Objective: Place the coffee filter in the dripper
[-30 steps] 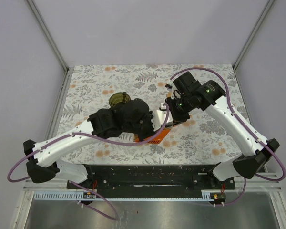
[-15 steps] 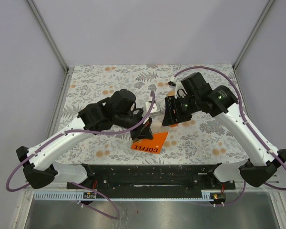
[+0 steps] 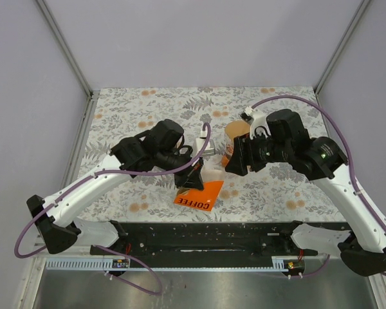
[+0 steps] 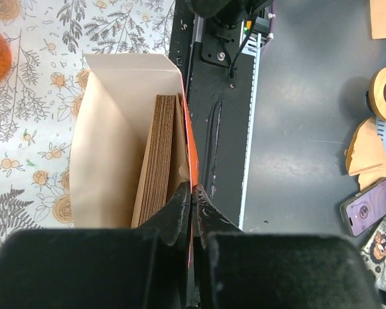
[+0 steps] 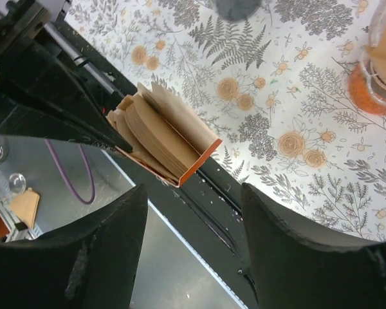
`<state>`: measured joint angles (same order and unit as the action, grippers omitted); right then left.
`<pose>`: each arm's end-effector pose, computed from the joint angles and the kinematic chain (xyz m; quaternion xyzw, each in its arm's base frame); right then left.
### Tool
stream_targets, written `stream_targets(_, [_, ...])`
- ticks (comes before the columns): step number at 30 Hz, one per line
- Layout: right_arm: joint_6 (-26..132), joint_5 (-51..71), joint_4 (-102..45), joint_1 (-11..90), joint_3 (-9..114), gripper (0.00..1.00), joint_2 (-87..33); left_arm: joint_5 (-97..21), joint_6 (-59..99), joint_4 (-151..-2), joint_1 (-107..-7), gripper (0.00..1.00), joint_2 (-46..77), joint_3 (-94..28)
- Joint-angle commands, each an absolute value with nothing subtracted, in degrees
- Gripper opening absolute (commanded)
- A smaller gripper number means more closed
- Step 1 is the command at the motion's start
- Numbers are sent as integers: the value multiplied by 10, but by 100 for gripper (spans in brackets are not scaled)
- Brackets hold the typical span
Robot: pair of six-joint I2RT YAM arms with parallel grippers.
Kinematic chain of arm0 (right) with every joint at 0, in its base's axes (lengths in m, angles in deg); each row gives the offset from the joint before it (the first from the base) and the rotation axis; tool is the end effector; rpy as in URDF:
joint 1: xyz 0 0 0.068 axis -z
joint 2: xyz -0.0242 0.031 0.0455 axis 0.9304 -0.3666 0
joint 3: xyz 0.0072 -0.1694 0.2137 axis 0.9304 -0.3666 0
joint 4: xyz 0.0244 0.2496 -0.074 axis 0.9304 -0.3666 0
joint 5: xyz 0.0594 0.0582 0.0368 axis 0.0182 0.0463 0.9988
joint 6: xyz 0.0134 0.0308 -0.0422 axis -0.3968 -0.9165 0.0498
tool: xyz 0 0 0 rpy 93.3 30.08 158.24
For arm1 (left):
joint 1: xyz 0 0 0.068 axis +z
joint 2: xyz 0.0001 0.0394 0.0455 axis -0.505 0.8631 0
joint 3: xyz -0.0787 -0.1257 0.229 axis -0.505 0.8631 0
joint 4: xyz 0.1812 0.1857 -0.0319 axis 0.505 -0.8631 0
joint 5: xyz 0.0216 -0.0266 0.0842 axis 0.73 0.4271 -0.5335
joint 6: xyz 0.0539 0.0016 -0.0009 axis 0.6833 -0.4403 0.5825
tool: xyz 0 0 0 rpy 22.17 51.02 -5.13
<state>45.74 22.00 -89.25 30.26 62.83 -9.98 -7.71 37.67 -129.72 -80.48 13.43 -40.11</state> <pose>0.1435 0.1286 0.4304 -0.2581 0.8547 0.3279 0.3088 0.1462 -0.2098 0.3783 0.5199 0.7118 -0.4199 0.2160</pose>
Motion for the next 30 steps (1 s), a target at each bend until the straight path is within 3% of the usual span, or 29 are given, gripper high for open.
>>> stream_targets(1, [428,170,-863,298,647,67,-135,-97,399,-1257,-806,0,107,-403])
stream_targets(7, [388,208,-877,298,648,70,-192,-93,387,-1257,-810,0,108,-403])
stream_targets(10, [368,233,-862,299,634,64,-199,-117,376,-1250,-810,0,107,-402])
stream_targets(17, [347,253,-857,297,617,18,-206,-151,366,-1233,-812,0,106,-407])
stream_targets(21, [347,257,-852,297,611,0,-212,-148,366,-1232,-816,0,109,-409])
stream_targets(22, [350,255,-851,298,611,0,-212,-140,369,-1234,-818,0,109,-411])
stream_targets(23, [356,252,-850,297,608,0,-211,-132,377,-1241,-821,3,109,-415])
stream_targets(26, [380,248,-831,297,597,0,-193,-101,401,-1277,-824,52,108,-440])
stream_targets(28, [391,255,-811,297,590,0,-173,-98,417,-1300,-823,67,103,-459])
stream_targets(30, [402,263,-797,297,585,0,-154,-110,427,-1315,-824,72,92,-473])
